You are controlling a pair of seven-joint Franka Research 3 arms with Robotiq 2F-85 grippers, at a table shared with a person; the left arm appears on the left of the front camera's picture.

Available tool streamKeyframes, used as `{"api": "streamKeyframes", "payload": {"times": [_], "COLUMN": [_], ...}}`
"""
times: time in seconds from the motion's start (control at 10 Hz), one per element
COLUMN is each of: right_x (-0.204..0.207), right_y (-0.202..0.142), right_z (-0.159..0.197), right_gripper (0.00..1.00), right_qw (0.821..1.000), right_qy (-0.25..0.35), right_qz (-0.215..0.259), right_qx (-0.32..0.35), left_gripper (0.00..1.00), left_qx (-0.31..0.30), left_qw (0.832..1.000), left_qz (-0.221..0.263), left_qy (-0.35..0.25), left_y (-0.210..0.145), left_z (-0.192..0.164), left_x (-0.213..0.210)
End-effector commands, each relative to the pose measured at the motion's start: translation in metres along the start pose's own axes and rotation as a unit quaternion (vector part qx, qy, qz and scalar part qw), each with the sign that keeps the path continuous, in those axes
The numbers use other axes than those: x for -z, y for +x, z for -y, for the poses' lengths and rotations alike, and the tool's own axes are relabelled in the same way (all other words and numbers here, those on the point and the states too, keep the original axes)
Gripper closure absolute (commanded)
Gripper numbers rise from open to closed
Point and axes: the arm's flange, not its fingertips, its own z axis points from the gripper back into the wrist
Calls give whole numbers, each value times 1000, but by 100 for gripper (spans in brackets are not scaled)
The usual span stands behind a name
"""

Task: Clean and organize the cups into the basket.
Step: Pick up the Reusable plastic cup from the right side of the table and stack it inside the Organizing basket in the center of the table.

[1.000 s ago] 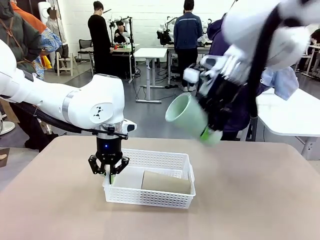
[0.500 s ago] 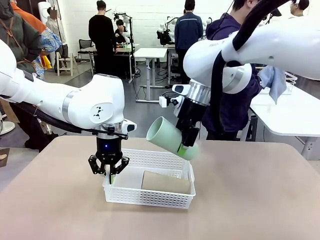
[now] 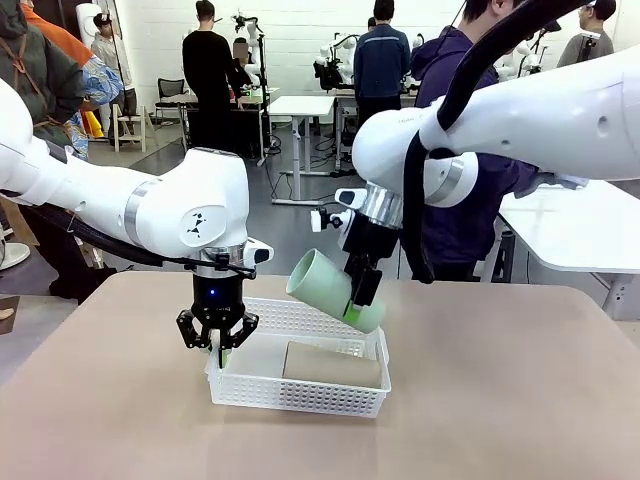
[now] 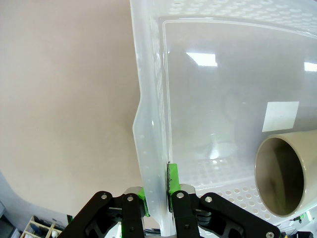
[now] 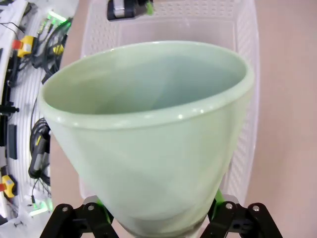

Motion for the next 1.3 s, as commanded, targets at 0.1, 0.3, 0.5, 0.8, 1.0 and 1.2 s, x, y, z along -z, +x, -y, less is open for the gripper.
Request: {"api": "streamKeyframes", "payload": {"times": [0.1, 0.3, 0.5, 0.8, 1.0, 1.2], "right_x": [21, 32, 44, 56, 54, 53], "right_y": [2, -2, -6, -9, -8, -7], "right_z": [9, 8, 9, 11, 10, 9], "right_gripper": [18, 18, 18, 18, 0, 0], "right_qw": [1000, 999, 999, 998, 998, 998], "right_qy": [14, 26, 42, 56, 60, 62], "right_qz": [-22, -27, -29, -27, -25, -23], "right_qx": [10, 8, 5, -7, -19, -24], "left_gripper": [100, 100, 100, 100, 100, 100], "left_qx": [1, 1, 1, 1, 1, 1], "left_qw": [1000, 1000, 1000, 1000, 1000, 1000], "left_qz": [4, 4, 4, 4, 4, 4], "left_qy": [3, 3, 3, 3, 3, 3], "left_y": [0, 0, 0, 0, 0, 0], "left_z": [0, 0, 0, 0, 0, 0], "left_x": [-2, -2, -2, -2, -2, -2]}}
